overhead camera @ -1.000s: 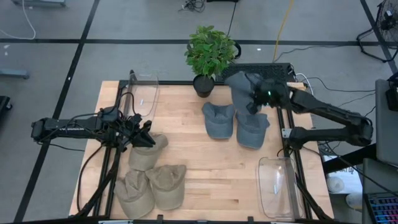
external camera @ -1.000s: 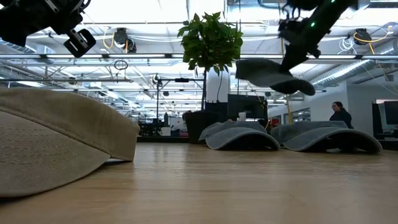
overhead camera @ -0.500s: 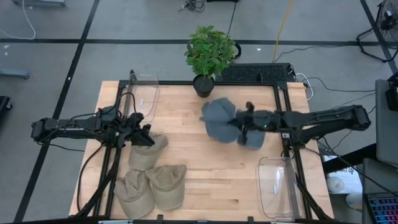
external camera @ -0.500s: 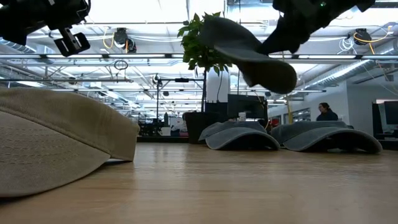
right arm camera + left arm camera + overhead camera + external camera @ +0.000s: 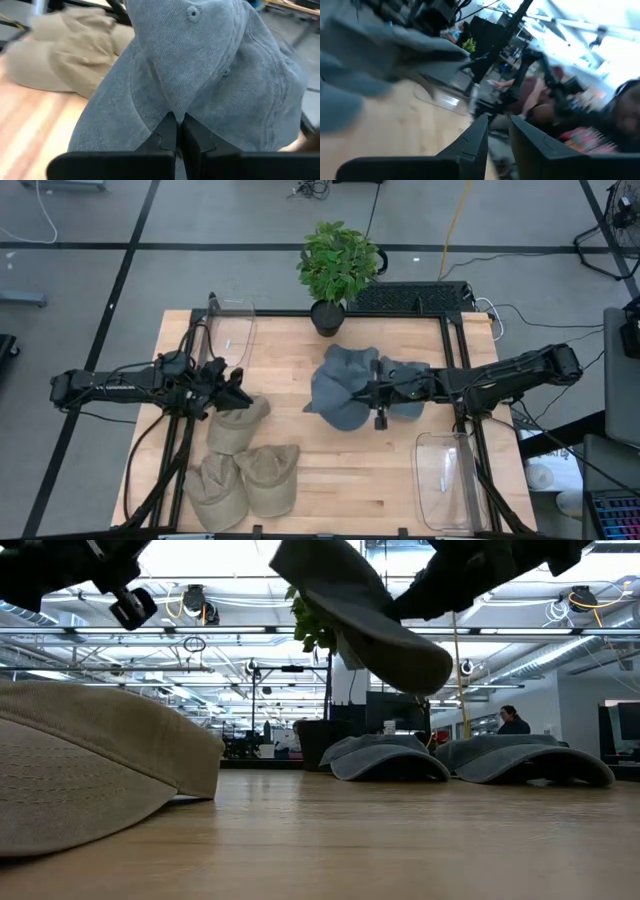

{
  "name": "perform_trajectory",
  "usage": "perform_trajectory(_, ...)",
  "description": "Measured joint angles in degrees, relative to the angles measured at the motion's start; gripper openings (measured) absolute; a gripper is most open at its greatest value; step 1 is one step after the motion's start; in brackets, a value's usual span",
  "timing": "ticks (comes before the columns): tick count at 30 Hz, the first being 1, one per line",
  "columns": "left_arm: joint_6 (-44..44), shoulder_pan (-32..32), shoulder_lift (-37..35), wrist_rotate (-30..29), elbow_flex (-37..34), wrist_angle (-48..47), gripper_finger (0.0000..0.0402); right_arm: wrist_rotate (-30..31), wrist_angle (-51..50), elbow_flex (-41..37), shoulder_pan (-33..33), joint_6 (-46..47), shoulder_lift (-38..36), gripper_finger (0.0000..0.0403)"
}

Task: Pick & Place hat
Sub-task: Put the top blue cap into the left transparent bin

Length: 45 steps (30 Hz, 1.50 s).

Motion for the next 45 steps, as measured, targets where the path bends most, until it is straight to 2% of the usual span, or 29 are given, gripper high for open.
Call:
perform_trajectory(4, 7.8, 0.0, 0.0, -1.1, 0.0, 0.5, 0.0085, -3.0, 1.8, 0.0, 0.0, -0.1, 0.1, 0.0000)
perform_trajectory(9, 12.9, 0.0, 0.0, -5.1, 0.0, 3.5, 0.0085, -3.1, 2.4, 0.0, 0.0, 0.5, 0.1, 0.0000)
perform_trajectory(13, 13.7, 0.0, 0.0, -7.5, 0.0, 3.3, 0.0085, -3.0, 2.4, 0.0, 0.1, 0.9, 0.1, 0.0000)
perform_trajectory(19, 15.2, 0.0, 0.2, -7.6, 0.0, 2.1, 0.0085, -3.2, 2.3, 0.0, 0.1, 2.7, 0.1, 0.0000)
perform_trajectory(24, 15.4, 0.0, 0.4, -8.7, 0.0, 2.2, 0.0085, -8.8, 0.9, 1.1, -1.0, -0.1, 0.1, 0.0000)
perform_trajectory(27, 14.6, 0.0, 0.4, -12.5, 0.0, 2.1, 0.0085, -9.1, -4.6, 4.6, -2.6, 0.1, 0.1, 0.0000)
perform_trajectory(30, 14.8, 0.0, 2.1, -22.5, 0.0, 1.9, 0.0086, -8.7, -10.1, 7.0, -4.4, -1.6, 0.1, 0.0000)
perform_trajectory(33, 10.2, 0.0, 7.0, -30.8, 0.0, 2.8, 0.0089, -8.1, -10.5, 7.0, -5.7, -4.8, 0.1, 0.0000)
perform_trajectory(36, 2.8, 0.6, 12.7, -34.2, 0.0, 8.5, 0.0109, -5.4, -11.4, 7.0, -6.2, -7.2, 0.1, 0.0000)
perform_trajectory(41, -8.0, 2.0, 21.0, -33.0, 0.0, 20.3, 0.0159, -4.0, -12.9, 6.9, -7.2, -8.7, 2.2, 0.0000)
perform_trajectory(45, -14.0, 2.2, 25.9, -32.1, 1.8, 22.2, 0.0198, -3.0, -12.3, 7.0, -7.4, -11.6, 4.6, 0.0000)
